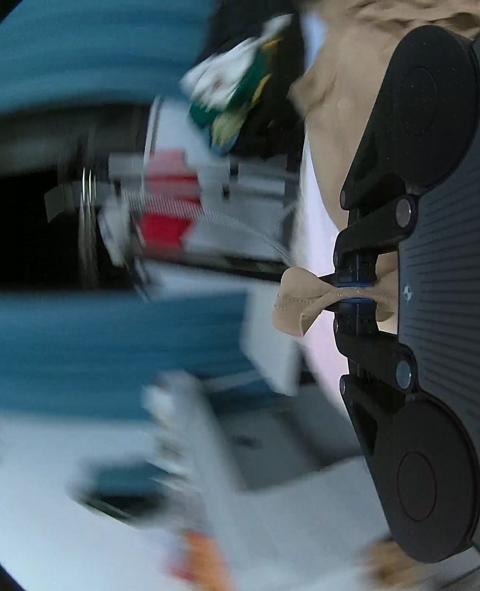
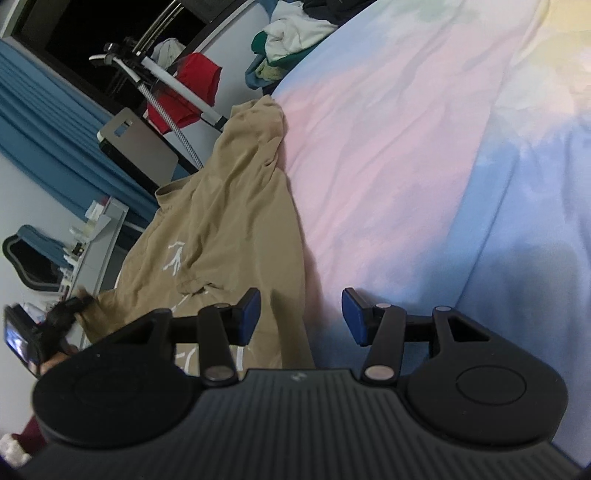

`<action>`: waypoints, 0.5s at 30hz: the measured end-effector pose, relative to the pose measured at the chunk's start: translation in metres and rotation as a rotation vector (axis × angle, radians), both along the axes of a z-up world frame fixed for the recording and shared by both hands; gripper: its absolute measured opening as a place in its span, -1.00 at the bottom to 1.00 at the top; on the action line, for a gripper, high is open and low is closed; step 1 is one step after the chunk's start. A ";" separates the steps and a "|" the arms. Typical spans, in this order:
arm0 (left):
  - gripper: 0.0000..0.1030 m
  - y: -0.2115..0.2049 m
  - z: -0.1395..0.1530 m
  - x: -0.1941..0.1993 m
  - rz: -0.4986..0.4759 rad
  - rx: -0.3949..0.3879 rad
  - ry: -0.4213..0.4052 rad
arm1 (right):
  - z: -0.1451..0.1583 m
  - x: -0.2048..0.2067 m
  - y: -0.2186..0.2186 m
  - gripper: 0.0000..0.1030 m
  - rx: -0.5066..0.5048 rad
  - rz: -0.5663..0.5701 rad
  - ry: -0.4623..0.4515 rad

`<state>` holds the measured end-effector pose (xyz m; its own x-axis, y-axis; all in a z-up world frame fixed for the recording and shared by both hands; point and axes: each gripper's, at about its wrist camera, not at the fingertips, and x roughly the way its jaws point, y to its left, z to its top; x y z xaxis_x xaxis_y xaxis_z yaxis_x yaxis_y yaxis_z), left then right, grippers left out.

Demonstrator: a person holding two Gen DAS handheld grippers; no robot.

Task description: Fold clothes

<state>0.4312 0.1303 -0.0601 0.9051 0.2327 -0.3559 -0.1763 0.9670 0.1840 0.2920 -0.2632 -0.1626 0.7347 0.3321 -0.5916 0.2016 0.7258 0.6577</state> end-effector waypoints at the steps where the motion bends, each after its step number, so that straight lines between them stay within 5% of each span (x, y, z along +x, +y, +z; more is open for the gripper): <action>1: -0.90 -0.024 0.006 -0.002 -0.064 0.075 -0.017 | 0.001 -0.001 -0.001 0.02 0.003 -0.002 -0.003; 5: -0.91 -0.117 0.013 -0.015 -0.308 0.232 -0.067 | 0.005 -0.005 -0.006 0.02 -0.009 -0.012 -0.011; 12: -0.89 -0.239 -0.040 -0.040 -0.514 0.274 0.001 | 0.006 -0.009 -0.015 0.02 -0.013 -0.044 -0.010; 15: -0.80 -0.245 -0.059 -0.040 -0.525 0.255 0.049 | 0.006 -0.010 -0.017 0.02 -0.018 -0.051 -0.011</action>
